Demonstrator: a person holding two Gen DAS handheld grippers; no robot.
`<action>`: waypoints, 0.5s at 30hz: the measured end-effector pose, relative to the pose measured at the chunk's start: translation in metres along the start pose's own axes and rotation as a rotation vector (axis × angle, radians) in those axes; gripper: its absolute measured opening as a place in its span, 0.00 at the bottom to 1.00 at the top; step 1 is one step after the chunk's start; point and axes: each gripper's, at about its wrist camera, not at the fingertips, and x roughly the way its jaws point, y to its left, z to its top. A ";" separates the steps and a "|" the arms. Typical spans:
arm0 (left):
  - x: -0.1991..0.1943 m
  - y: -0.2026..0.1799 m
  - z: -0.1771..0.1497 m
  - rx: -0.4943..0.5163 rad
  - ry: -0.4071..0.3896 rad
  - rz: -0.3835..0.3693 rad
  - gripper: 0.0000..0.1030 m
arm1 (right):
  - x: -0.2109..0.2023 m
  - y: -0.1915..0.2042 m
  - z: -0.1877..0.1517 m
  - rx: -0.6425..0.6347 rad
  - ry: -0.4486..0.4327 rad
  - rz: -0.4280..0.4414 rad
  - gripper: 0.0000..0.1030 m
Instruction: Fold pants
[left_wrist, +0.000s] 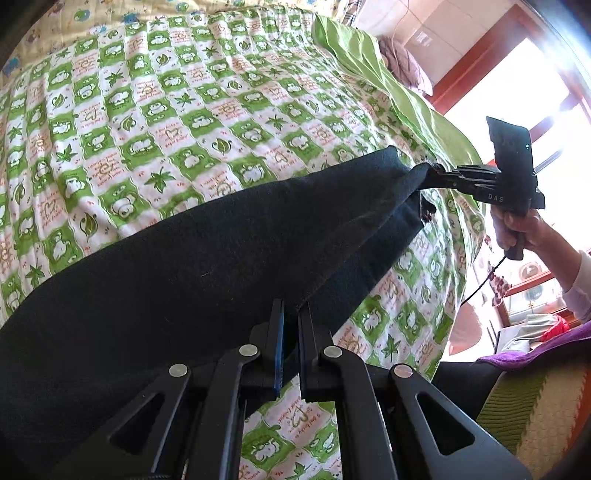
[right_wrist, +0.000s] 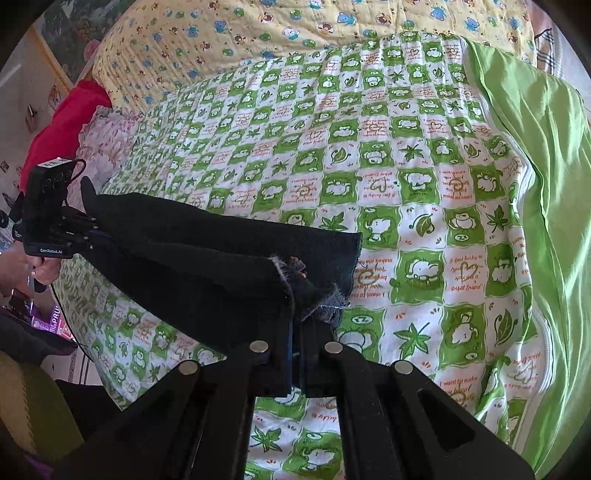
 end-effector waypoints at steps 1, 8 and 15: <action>0.002 -0.001 -0.002 0.002 0.006 -0.002 0.04 | 0.000 0.001 -0.002 -0.007 0.008 -0.004 0.03; 0.015 -0.004 -0.015 -0.002 0.031 -0.011 0.04 | 0.006 0.002 -0.010 -0.041 0.064 -0.031 0.03; 0.029 0.001 -0.027 -0.043 0.059 -0.022 0.05 | 0.015 0.002 -0.020 -0.052 0.131 -0.058 0.03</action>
